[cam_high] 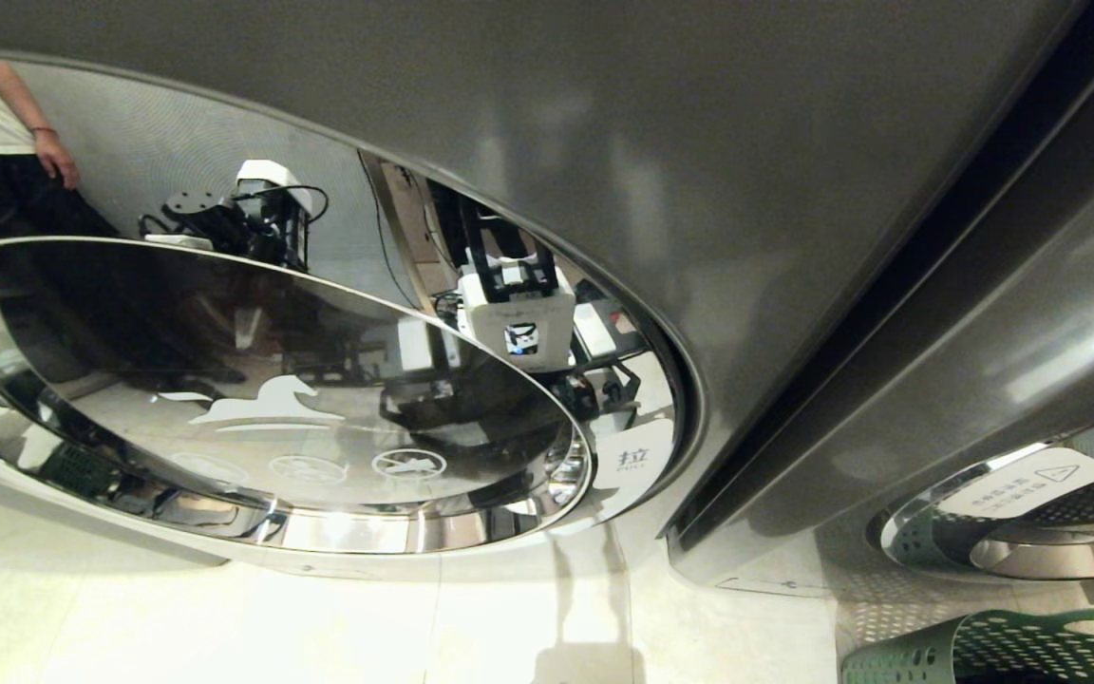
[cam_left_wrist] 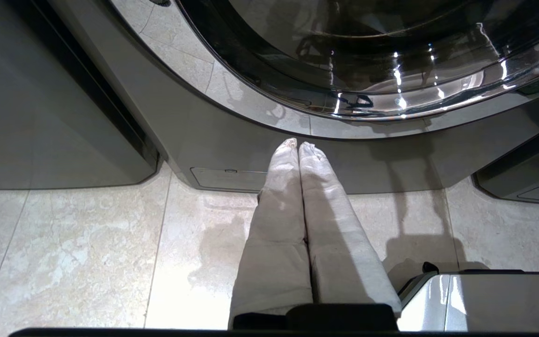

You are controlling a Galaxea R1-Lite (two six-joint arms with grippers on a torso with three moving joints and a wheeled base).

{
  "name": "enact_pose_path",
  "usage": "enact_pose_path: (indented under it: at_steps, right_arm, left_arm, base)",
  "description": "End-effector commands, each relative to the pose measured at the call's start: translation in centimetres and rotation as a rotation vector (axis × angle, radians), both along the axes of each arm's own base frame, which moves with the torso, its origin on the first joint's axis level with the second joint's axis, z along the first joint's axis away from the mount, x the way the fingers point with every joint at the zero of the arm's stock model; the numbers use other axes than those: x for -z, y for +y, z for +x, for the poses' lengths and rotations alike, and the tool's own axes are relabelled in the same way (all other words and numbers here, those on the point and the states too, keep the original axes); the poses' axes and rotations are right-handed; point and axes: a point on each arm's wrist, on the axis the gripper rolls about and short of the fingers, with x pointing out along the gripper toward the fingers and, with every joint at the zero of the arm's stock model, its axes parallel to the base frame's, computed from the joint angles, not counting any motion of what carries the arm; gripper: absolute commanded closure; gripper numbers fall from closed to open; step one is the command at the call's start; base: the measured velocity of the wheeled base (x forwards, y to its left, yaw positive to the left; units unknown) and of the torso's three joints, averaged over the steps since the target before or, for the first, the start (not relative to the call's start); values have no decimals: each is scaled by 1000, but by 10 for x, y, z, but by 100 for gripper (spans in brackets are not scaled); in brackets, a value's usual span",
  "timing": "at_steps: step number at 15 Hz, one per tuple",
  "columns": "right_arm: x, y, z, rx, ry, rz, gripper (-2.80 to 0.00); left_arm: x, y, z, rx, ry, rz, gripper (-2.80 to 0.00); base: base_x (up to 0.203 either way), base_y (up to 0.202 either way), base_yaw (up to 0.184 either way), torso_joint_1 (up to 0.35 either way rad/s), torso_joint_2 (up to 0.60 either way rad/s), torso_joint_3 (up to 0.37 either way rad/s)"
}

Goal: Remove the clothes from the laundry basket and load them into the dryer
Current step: Take the clothes out of the basket

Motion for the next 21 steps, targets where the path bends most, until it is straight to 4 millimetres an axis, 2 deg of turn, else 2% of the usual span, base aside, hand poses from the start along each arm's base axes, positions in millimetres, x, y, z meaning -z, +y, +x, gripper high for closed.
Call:
enact_pose_path:
  at_steps: [1, 5, 8, 11, 15, 18, 21]
  right_arm:
    - [26, 0, 8, -29, 12, 49, -280]
    - [61, -16, 35, -117, 10, 36, -280]
    - [86, -14, 59, -300, 1, 18, -280]
    - [98, -6, 69, -491, -17, -4, -280]
    - [123, -18, 89, -608, -43, -159, -280]
    - [126, -17, 102, -688, -81, -232, -280]
    - [140, -12, 107, -776, -174, -294, -280]
  left_arm:
    - [0, 0, 0, -1, -2, 0, 0]
    - [0, 0, 0, 0, -3, 0, 0]
    - [0, 0, 0, 0, -3, 0, 0]
    - [0, 0, 0, 0, -2, 0, 0]
    - [0, 0, 0, -1, -3, 0, 0]
    - [0, 0, 0, 0, -1, 0, 0]
    - [0, 0, 0, 0, -2, 0, 0]
  base:
    - [0, 0, 0, 0, 0, 0]
    - [0, 0, 0, 0, 0, 0]
    - [0, 0, 0, 0, 0, 0]
    - [0, 0, 0, 0, 0, 0]
    - [0, 0, 0, 0, 0, 0]
    - [0, 0, 0, 0, 0, 0]
    - [0, 0, 0, 0, 0, 0]
